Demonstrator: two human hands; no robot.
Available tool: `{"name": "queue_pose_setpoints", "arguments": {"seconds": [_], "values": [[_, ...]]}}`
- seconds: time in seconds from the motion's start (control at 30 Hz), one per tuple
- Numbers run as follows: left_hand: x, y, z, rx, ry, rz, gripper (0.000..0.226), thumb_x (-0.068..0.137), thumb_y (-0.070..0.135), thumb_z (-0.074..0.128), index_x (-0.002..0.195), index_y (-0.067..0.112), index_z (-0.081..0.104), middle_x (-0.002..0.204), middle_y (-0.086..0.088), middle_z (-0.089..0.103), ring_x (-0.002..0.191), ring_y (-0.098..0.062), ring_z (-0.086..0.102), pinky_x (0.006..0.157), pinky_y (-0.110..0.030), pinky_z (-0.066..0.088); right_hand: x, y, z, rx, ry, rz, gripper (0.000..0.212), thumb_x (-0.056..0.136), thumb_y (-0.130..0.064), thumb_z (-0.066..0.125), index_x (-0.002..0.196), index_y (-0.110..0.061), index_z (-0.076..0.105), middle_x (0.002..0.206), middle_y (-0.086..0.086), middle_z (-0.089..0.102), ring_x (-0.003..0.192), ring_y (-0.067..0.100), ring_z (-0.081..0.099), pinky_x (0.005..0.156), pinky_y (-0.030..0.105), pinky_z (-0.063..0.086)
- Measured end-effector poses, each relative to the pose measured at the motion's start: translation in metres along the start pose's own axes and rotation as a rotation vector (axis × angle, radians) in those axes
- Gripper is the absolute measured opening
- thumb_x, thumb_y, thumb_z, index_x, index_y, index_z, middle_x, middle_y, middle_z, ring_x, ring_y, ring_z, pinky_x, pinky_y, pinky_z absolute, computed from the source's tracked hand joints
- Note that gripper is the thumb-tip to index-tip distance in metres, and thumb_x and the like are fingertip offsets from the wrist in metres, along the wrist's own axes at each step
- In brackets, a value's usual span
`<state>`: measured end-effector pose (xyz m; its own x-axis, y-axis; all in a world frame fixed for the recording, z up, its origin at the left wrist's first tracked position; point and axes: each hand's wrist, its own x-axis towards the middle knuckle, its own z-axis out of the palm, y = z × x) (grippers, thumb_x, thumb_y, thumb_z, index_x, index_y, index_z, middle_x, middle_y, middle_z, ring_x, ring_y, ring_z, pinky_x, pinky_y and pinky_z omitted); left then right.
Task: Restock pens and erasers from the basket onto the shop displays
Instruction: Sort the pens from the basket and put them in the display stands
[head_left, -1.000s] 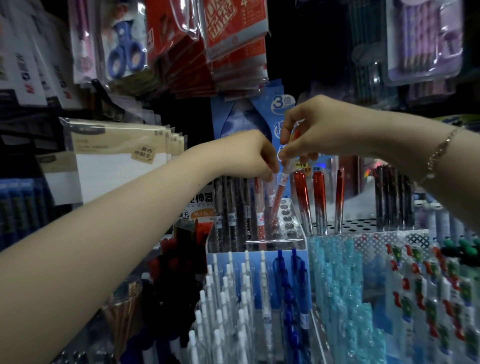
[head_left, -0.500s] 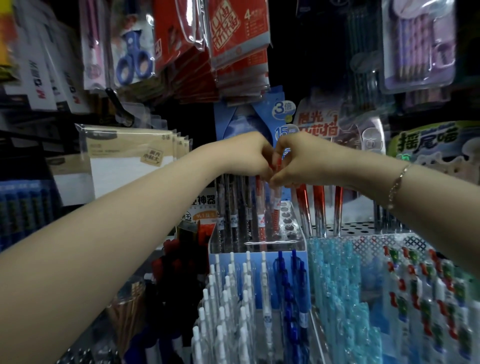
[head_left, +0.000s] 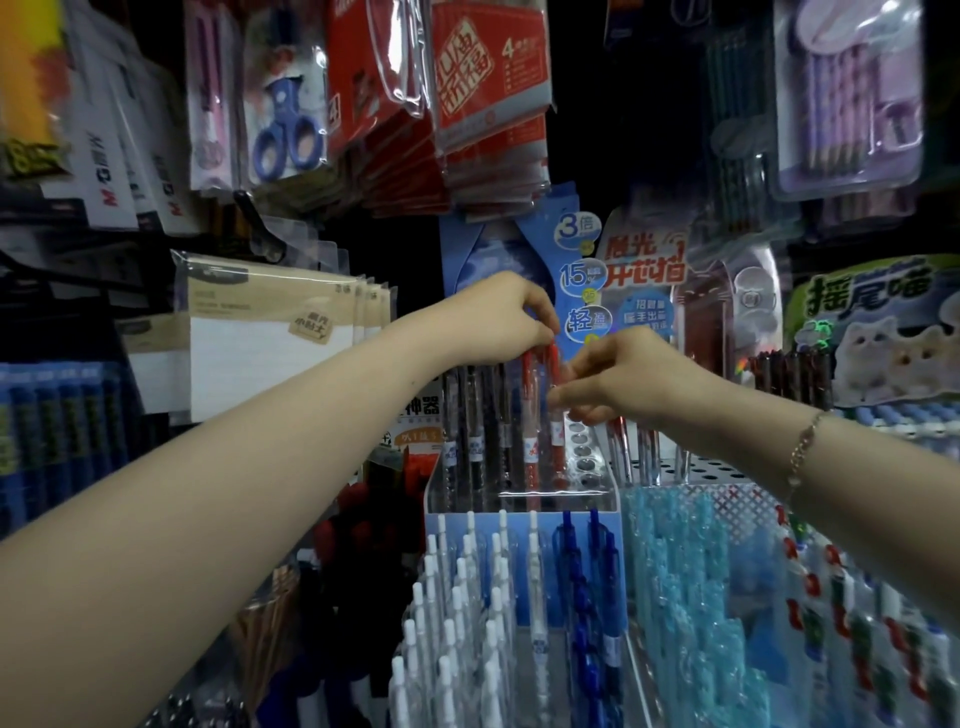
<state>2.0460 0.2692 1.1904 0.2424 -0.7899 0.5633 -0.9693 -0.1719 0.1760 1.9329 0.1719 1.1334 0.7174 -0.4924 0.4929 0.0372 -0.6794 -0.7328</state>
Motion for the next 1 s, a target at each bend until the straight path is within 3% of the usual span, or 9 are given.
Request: {"name": "queue_pose_setpoints", "arguments": {"seconds": [0.07, 0.13, 0.33, 0.5, 0.6, 0.7, 0.8, 0.9, 1.0], "values": [[-0.003, 0.0, -0.001, -0.011, 0.045, -0.017, 0.011, 0.092, 0.022, 0.057, 0.096, 0.024, 0.067, 0.07, 0.01, 0.062, 0.05, 0.006, 0.054, 0.046, -0.013, 0.04, 0.0, 0.001, -0.003, 0.026, -0.054, 0.012, 0.024, 0.077, -0.005, 0.074, 0.085, 0.014, 0.064, 0.065, 0.013, 0.062, 0.054, 0.012, 0.058, 0.054, 0.016, 0.052], [-0.007, -0.002, -0.001, -0.009, 0.106, -0.032, 0.018, 0.093, 0.018, 0.051, 0.099, 0.024, 0.067, 0.083, 0.006, 0.067, 0.074, -0.005, 0.062, 0.062, -0.022, 0.047, 0.001, 0.003, -0.004, 0.068, -0.1, 0.041, 0.018, 0.077, -0.003, 0.074, 0.083, 0.012, 0.065, 0.065, 0.013, 0.064, 0.055, 0.014, 0.062, 0.058, 0.019, 0.056], [-0.035, -0.005, 0.014, 0.023, 0.164, -0.019, 0.035, 0.1, 0.033, 0.039, 0.125, 0.017, 0.057, 0.123, -0.004, 0.062, 0.111, -0.019, 0.056, 0.083, -0.025, 0.039, 0.0, 0.0, -0.015, -0.122, -0.274, 0.134, 0.01, 0.078, 0.004, 0.07, 0.087, 0.003, 0.065, 0.074, 0.014, 0.069, 0.061, 0.016, 0.067, 0.058, 0.021, 0.056], [-0.055, -0.007, 0.027, 0.279, 0.138, 0.1, 0.049, 0.1, 0.044, 0.031, 0.139, 0.016, 0.042, 0.145, -0.001, 0.044, 0.133, -0.017, 0.037, 0.111, -0.036, 0.025, 0.014, -0.002, -0.02, -0.261, 0.089, -0.057, 0.054, 0.082, 0.003, 0.053, 0.13, -0.02, 0.046, 0.117, 0.014, 0.061, 0.091, 0.029, 0.066, 0.077, 0.046, 0.057], [-0.059, -0.009, 0.03, 0.391, 0.12, 0.114, 0.056, 0.099, 0.047, 0.03, 0.147, 0.017, 0.029, 0.151, 0.001, 0.034, 0.139, -0.013, 0.027, 0.114, -0.036, 0.016, 0.017, 0.001, -0.01, -0.42, 0.035, -0.238, 0.079, 0.08, 0.007, 0.042, 0.147, -0.03, 0.024, 0.144, 0.012, 0.042, 0.123, 0.027, 0.05, 0.081, 0.034, 0.051], [-0.06, -0.012, 0.035, 0.46, 0.133, 0.12, 0.061, 0.098, 0.049, 0.031, 0.149, 0.017, 0.022, 0.153, -0.001, 0.03, 0.142, -0.014, 0.023, 0.114, -0.035, 0.016, 0.02, 0.009, -0.001, -0.501, -0.022, -0.27, 0.078, 0.082, 0.008, 0.042, 0.149, -0.025, 0.02, 0.151, 0.006, 0.033, 0.128, 0.022, 0.043, 0.075, 0.015, 0.037], [-0.06, -0.012, 0.037, 0.465, 0.166, 0.122, 0.063, 0.097, 0.051, 0.032, 0.149, 0.017, 0.022, 0.153, -0.001, 0.031, 0.142, -0.014, 0.022, 0.113, -0.034, 0.015, 0.022, 0.014, 0.003, -0.51, -0.016, -0.254, 0.078, 0.083, 0.008, 0.044, 0.15, -0.024, 0.016, 0.151, 0.008, 0.032, 0.131, 0.021, 0.04, 0.081, 0.018, 0.034], [-0.063, -0.006, 0.034, 0.417, 0.162, 0.102, 0.064, 0.097, 0.051, 0.032, 0.151, 0.019, 0.017, 0.156, 0.001, 0.025, 0.143, -0.011, 0.016, 0.116, -0.034, 0.008, 0.017, 0.007, 0.002, -0.509, -0.037, -0.263, 0.081, 0.083, 0.008, 0.042, 0.15, -0.025, 0.014, 0.145, 0.013, 0.04, 0.105, 0.017, 0.057, 0.071, 0.014, 0.046], [-0.081, 0.013, 0.027, 0.251, 0.216, 0.149, 0.061, 0.098, 0.049, 0.035, 0.15, 0.023, 0.02, 0.156, 0.005, 0.022, 0.142, -0.006, 0.015, 0.116, -0.027, 0.011, 0.003, -0.005, -0.004, -0.483, 0.018, -0.245, 0.077, 0.085, 0.004, 0.044, 0.15, -0.028, 0.017, 0.145, 0.01, 0.04, 0.116, 0.026, 0.054, 0.085, 0.035, 0.05]]}}
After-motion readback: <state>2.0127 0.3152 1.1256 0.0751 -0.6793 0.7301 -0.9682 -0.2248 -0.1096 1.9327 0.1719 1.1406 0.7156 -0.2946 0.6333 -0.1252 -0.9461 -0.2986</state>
